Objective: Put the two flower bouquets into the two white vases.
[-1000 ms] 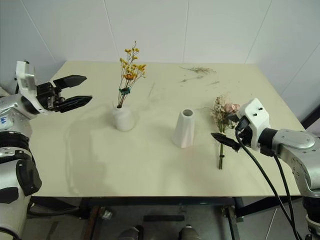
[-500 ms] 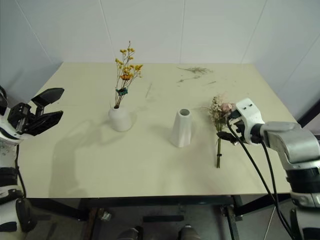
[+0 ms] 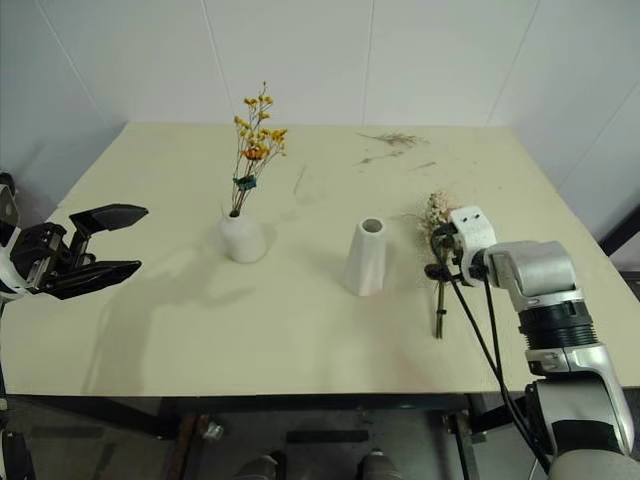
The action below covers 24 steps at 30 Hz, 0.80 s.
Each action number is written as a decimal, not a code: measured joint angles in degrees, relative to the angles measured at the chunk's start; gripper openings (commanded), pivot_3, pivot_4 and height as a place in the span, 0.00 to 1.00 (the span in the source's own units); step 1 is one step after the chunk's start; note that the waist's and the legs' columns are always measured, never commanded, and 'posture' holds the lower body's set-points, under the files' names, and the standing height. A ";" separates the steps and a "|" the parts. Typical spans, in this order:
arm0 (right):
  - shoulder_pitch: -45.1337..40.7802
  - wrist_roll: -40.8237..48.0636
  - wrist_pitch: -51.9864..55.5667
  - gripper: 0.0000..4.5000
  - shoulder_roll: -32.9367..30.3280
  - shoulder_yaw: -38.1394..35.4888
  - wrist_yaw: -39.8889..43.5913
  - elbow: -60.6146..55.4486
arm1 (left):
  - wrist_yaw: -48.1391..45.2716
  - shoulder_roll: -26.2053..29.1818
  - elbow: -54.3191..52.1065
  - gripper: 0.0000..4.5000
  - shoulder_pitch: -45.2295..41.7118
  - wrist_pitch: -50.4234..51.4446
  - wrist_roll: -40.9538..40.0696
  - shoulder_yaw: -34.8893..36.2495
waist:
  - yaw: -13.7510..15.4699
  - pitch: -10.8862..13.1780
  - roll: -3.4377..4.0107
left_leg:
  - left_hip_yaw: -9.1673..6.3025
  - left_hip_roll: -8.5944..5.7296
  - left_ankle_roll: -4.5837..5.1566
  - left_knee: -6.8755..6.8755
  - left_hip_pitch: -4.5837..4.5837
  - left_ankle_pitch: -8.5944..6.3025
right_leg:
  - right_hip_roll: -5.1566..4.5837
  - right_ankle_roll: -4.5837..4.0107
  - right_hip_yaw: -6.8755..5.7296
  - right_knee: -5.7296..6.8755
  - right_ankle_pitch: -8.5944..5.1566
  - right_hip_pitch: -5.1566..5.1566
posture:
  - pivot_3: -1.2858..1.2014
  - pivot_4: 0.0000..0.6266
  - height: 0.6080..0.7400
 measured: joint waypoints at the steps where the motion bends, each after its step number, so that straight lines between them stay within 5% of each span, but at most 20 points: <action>1: 0.00 -0.48 0.20 0.96 0.38 0.00 -0.34 0.58 | 0.22 0.00 -0.04 1.00 0.00 0.00 -0.06 -0.07 | -0.07 0.00 0.00 | 0.01 0.00 0.00 -0.01 0.00 0.00 | 0.00 0.00 0.01 0.00 0.00 0.00 | 0.52 0.24 1.00; 4: -0.68 -1.49 -0.01 0.80 2.05 -0.31 -1.90 2.31 | 0.59 -0.22 -0.04 1.00 -0.02 0.01 -0.26 -0.46 | -0.36 0.00 0.00 | 0.02 0.00 0.00 -0.02 0.00 0.00 | 0.01 0.00 0.03 0.00 0.00 -0.02 | 0.52 0.24 1.00; 14: -2.76 -3.10 -6.88 0.05 4.29 -3.09 -4.72 4.34 | 1.41 -0.44 -0.02 1.00 -0.38 0.09 -1.08 -1.46 | -1.12 0.00 0.00 | 0.04 0.00 0.01 -0.13 0.00 -0.01 | 0.01 0.03 0.03 -0.12 0.01 -0.02 | 0.52 0.24 1.00; 24: -0.70 -3.72 -30.98 0.01 8.04 -11.84 -10.32 -4.89 | 2.78 -1.44 0.21 1.00 -2.73 0.16 -1.09 -3.62 | -1.30 0.01 0.01 | 0.08 0.07 -0.02 -0.20 0.00 -0.03 | 0.08 0.06 0.08 -0.17 0.02 -0.04 | 0.52 0.24 1.00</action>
